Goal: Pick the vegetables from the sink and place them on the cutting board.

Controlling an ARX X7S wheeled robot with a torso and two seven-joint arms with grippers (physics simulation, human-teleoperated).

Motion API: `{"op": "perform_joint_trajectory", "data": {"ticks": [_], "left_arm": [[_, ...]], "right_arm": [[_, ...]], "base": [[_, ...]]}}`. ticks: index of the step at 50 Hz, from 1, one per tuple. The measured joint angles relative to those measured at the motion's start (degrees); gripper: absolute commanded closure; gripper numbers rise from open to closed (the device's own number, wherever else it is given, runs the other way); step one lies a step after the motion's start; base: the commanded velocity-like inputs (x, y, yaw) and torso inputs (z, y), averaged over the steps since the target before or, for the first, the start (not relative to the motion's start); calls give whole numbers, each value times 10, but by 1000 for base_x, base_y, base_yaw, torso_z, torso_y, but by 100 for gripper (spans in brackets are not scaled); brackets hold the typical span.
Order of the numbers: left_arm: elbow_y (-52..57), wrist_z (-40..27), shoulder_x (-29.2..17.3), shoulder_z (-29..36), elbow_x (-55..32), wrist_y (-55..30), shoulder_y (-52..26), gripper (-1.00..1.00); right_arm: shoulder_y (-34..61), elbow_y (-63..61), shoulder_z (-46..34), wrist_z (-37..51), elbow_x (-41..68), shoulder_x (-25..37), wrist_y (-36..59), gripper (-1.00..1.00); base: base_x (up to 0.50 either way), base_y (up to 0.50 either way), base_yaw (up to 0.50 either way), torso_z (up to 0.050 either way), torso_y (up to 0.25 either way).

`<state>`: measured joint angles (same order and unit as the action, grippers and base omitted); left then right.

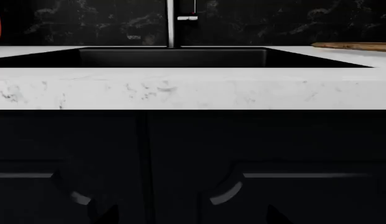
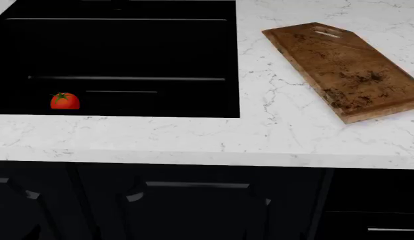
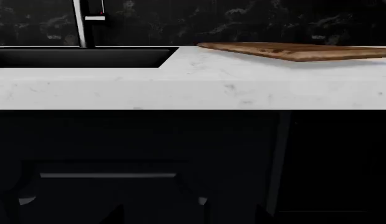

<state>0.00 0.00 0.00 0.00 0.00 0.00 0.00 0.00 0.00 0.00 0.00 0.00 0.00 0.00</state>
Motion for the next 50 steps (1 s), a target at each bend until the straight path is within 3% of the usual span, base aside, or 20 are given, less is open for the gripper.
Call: {"op": "perform_joint_trajectory", "data": {"ticks": [17,50], "left_arm": [[5,-26,-20,26,-15,1,2,-100],[-1,-66,-49,60,-33,12,-2,-100]], "right_arm": [[2,7,-21,20,26,19,-8,-100],[6,13,-56,61,42,48,-7,-100]], "base": [[0,10,0,0,0],[0,500,0,0,0]]}}
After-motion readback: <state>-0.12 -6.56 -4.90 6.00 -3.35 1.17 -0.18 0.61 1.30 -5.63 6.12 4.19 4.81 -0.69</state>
